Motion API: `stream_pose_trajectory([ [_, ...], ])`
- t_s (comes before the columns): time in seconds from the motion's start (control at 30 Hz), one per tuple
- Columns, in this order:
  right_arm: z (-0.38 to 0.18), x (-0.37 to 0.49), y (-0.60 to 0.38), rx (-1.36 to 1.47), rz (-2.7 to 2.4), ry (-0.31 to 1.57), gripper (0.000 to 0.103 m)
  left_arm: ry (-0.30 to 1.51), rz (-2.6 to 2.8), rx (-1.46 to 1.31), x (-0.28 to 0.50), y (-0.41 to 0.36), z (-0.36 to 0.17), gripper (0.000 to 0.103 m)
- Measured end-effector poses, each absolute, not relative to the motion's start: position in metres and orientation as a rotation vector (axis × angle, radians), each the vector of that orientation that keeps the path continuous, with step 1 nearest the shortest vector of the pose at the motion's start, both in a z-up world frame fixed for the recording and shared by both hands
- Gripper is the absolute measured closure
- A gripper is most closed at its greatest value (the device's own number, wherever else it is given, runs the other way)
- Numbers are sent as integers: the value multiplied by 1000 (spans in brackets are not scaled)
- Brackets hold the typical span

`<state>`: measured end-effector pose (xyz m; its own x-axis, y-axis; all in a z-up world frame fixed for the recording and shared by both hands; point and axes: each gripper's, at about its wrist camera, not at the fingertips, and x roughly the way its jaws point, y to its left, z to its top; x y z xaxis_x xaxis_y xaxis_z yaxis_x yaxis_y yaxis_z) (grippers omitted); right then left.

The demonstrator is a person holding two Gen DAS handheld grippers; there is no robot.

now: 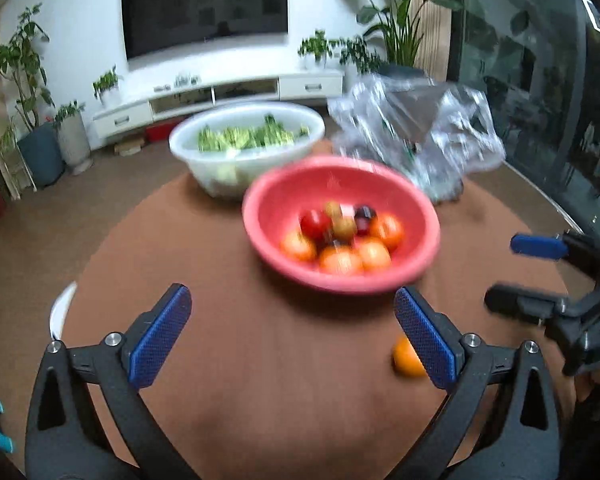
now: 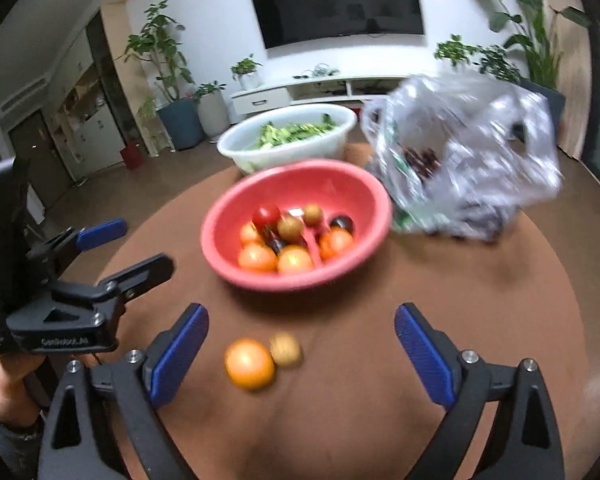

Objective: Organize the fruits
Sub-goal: 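Move both open tools back toward the last orange and potato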

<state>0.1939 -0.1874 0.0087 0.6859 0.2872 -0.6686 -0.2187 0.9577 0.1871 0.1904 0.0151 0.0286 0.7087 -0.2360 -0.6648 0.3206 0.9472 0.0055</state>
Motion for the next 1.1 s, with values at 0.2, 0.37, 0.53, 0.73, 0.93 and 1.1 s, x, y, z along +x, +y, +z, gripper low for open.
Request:
stream_pose_trajectory([
  [0.2, -8, 155, -191, 27, 204, 823, 6, 816, -392, 35, 145, 8, -4, 0],
  [0.37, -20, 131, -205, 107, 215, 869, 6, 837, -430, 85, 125, -12, -17, 0],
  [0.53, -31, 122, -216, 211, 222, 935, 6, 837, -444, 99, 118, -20, -16, 0],
  [0.73, -29, 115, -219, 275, 233, 932, 6, 847, -435, 110, 125, -22, -15, 0],
  [0.93, -28, 114, -214, 315, 278, 934, 6, 842, -435, 146, 131, -26, -15, 0],
  [1.1, -22, 113, -212, 298, 269, 916, 6, 837, -429, 182, 143, -28, -14, 0],
])
